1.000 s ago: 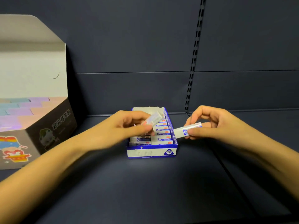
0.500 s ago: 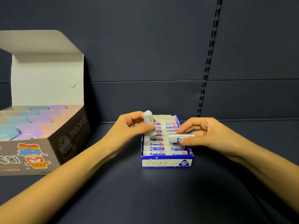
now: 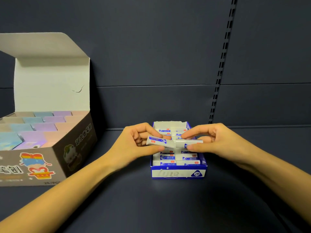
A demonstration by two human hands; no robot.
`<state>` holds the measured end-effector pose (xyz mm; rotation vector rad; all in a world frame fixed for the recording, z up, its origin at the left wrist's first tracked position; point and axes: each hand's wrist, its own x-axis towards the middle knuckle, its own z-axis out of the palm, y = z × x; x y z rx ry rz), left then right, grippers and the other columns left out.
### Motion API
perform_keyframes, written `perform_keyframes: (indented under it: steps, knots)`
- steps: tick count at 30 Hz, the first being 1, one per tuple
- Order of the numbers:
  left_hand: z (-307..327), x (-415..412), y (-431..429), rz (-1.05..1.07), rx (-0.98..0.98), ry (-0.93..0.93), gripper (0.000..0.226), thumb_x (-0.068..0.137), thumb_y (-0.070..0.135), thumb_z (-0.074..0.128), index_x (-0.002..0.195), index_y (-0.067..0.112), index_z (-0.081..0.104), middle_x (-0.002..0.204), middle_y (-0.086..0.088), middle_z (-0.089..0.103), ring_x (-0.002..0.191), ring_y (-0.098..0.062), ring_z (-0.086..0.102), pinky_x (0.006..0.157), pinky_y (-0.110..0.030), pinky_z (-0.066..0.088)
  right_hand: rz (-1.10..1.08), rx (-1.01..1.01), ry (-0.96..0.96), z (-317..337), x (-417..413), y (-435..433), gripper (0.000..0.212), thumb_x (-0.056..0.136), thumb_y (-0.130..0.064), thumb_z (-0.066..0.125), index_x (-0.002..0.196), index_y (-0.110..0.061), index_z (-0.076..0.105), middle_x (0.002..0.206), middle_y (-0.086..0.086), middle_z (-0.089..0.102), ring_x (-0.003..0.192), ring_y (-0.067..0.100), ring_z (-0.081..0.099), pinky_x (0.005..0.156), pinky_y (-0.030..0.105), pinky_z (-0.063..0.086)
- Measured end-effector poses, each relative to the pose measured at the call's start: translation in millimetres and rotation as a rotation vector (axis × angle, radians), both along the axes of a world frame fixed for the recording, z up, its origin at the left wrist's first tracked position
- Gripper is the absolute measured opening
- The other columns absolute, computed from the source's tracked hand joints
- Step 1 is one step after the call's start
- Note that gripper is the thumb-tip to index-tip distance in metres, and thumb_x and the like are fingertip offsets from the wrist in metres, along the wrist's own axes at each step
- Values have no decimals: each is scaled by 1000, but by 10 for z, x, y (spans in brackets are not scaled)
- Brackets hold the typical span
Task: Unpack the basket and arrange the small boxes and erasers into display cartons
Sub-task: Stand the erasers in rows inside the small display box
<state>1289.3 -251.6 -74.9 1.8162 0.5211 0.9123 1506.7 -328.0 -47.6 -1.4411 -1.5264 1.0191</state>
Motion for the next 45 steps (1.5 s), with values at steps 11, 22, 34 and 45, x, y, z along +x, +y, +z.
perform_keyframes:
  steps: [11, 22, 34, 45]
  knots:
    - [-8, 7, 45, 11, 93, 94, 21, 71, 1, 72, 83, 17, 66, 96, 10, 74, 91, -12, 71, 73, -18, 56, 12, -4, 1, -74, 47, 62, 23, 78, -6, 69, 96, -20, 69, 89, -10, 73, 78, 4, 72, 56, 14, 53]
    - [-91, 57, 101, 49, 79, 128, 20, 74, -7, 70, 74, 6, 56, 100, -6, 73, 91, -19, 71, 75, -32, 59, 39, 13, 8, -101, 59, 113, 22, 78, -7, 71, 90, -25, 69, 76, -14, 74, 76, 6, 72, 56, 14, 53]
    - [1, 21, 136, 86, 556, 409, 43, 86, 46, 48, 117, 21, 64, 106, 28, 56, 105, 1, 55, 85, -9, 43, 15, -41, 20, -96, 51, 115, 22, 80, -10, 68, 96, -24, 67, 90, -9, 73, 78, 5, 72, 57, 15, 55]
    - [-23, 116, 48, 155, 243, 120, 20, 67, 30, 70, 82, 16, 73, 83, 12, 73, 83, -6, 69, 69, -15, 51, -43, -207, 560, -60, -176, 110, 17, 91, -12, 54, 102, -5, 64, 95, 14, 74, 87, 21, 72, 71, 24, 60]
